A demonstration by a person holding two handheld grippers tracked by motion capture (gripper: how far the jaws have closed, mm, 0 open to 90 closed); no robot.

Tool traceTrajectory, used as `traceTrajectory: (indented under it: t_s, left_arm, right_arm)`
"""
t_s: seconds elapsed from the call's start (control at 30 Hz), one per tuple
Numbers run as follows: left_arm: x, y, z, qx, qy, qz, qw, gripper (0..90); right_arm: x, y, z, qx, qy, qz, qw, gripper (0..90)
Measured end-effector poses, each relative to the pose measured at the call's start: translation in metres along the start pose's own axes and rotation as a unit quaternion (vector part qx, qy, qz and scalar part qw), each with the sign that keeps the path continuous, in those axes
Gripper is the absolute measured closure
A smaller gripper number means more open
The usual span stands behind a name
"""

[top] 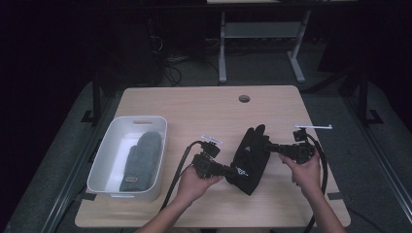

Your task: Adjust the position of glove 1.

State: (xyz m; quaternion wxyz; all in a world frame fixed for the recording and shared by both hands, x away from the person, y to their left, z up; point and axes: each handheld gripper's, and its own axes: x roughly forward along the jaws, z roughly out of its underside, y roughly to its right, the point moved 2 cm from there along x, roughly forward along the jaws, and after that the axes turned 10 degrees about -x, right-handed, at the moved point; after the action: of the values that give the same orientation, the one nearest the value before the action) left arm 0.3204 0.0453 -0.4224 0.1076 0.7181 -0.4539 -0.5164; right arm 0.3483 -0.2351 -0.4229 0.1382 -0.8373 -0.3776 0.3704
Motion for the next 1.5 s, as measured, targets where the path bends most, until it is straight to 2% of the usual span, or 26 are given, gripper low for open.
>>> traceTrajectory:
  t_s: [0.33, 0.4, 0.97, 1.47, 1.5]
  left_arm:
    - [-0.022, -0.003, -0.003, 0.001, 0.016, -0.009, 0.9998, 80.1]
    - [-0.03, -0.004, -0.004, 0.002, 0.021, -0.012, 0.9997, 80.1]
    - [-0.064, -0.013, -0.005, 0.0, 0.048, -0.022, 0.9986, 80.1]
    - [-0.082, -0.022, -0.003, -0.003, 0.058, -0.026, 0.998, 80.0]
    - [-0.083, -0.022, -0.002, -0.008, 0.061, -0.025, 0.9978, 80.0]
  right_arm:
    - [0.009, -0.013, -0.02, -0.003, 0.005, -0.019, 0.9998, 75.1]
    - [0.011, -0.018, -0.027, 0.0, 0.008, -0.029, 0.9996, 75.1]
    - [0.03, -0.036, -0.052, 0.0, 0.008, -0.057, 0.9983, 75.0]
    - [0.046, -0.05, -0.067, -0.011, -0.001, -0.064, 0.9979, 74.9]
    - [0.047, -0.05, -0.067, -0.012, -0.001, -0.065, 0.9978, 74.9]
